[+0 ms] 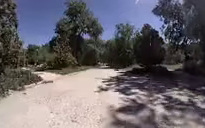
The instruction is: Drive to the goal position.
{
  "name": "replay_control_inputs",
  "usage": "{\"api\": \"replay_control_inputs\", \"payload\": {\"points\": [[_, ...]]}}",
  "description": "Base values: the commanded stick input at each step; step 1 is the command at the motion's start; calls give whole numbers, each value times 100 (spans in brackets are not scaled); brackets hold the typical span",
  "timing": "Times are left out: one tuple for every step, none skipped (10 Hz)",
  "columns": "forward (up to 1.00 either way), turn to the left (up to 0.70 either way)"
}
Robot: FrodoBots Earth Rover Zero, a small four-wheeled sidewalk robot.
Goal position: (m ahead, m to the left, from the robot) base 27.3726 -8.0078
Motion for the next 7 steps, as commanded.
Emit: {"api": "replay_control_inputs", "payload": {"points": [[70,1],[70,1],[70,1],[70,1],[70,1],[70,1],[70,1]]}}
